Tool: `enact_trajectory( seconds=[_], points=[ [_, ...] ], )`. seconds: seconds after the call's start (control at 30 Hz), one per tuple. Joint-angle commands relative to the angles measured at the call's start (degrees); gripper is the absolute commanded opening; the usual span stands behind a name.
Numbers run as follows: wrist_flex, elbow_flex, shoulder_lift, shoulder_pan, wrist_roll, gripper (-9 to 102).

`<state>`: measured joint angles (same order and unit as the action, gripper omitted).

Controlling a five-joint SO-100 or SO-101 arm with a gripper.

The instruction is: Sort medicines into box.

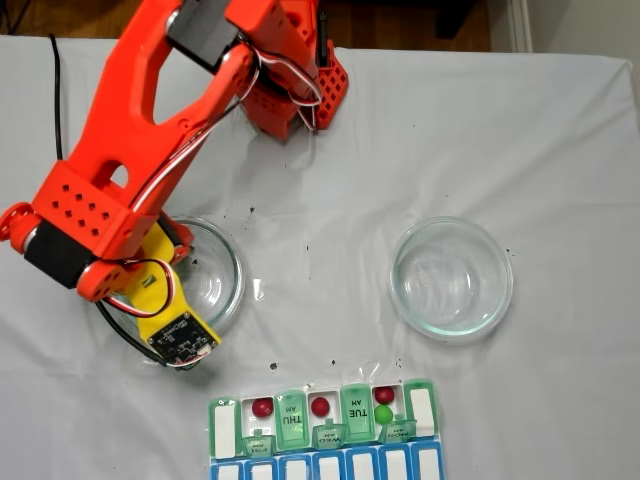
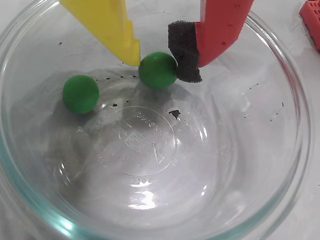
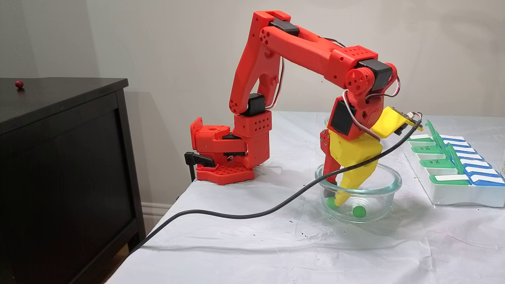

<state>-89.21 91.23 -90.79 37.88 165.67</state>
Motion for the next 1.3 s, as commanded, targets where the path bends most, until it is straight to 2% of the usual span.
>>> enact_trajectory(
  seconds=[0.0,0.43,0.53,0.73,1.03,1.27],
  points=[
    [2.64,-0.53,-7.12,1.67,2.29,15],
    [3.43,2.02,-8.35,2.55,3.43,15],
    [3.25,2.55,-9.32,2.37,2.64,3],
    [3.69,2.64,-10.28,2.11,2.37,0],
    [5.36,4.66,-9.14,0.97,-0.18,13],
    [6.42,5.54,-8.09,0.53,-0.35,17]
  ],
)
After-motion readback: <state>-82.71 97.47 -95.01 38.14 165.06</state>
